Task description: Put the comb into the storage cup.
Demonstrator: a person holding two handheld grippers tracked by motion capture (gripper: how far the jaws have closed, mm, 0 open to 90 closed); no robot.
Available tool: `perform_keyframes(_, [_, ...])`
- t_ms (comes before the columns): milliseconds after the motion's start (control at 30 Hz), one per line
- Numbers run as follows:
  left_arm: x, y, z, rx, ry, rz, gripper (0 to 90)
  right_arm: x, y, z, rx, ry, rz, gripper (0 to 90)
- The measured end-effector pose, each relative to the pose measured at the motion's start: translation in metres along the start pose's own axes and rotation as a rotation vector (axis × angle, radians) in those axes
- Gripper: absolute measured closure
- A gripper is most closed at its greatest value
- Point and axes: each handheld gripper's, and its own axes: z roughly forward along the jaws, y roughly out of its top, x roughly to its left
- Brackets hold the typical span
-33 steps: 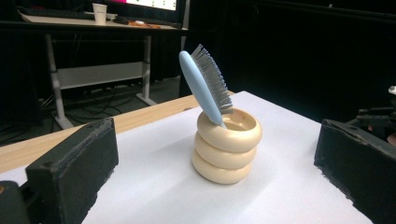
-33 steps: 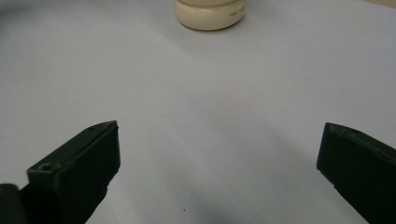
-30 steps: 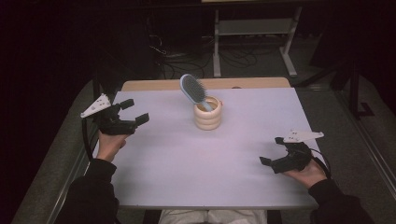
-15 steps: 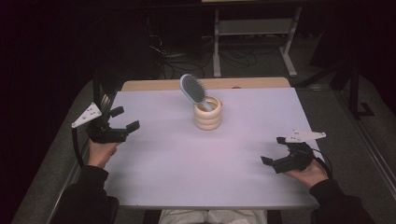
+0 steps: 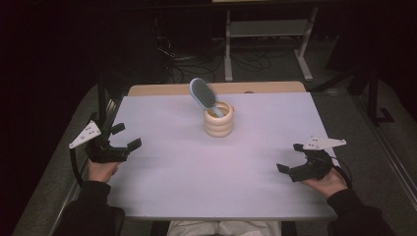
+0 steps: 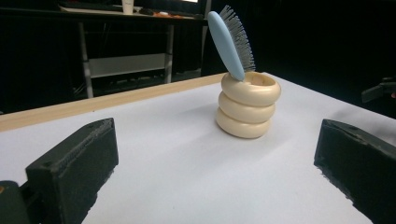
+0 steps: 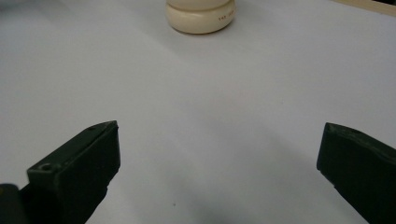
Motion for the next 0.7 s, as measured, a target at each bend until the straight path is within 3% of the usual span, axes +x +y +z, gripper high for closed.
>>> perform_keyframes(167, [-0.001,-0.013,-0.008,0.045,0.049,-0.008,0.0,0.001,0.000,-0.002,-0.004,0.000,0.003,0.0])
perform_keyframes(300, [-0.003,-0.018,-0.015,0.048,0.070,-0.011,0.0,0.001,-0.001,-0.002,-0.003,0.000,0.002,0.0])
perform_keyframes(533, [-0.009,-0.019,-0.024,0.060,0.087,0.012,0.0,0.000,-0.002,-0.004,-0.008,0.002,0.005,0.0])
perform_keyframes(700, [-0.011,-0.022,-0.026,0.078,0.076,0.020,0.0,0.001,-0.002,-0.004,-0.005,0.002,0.008,0.0])
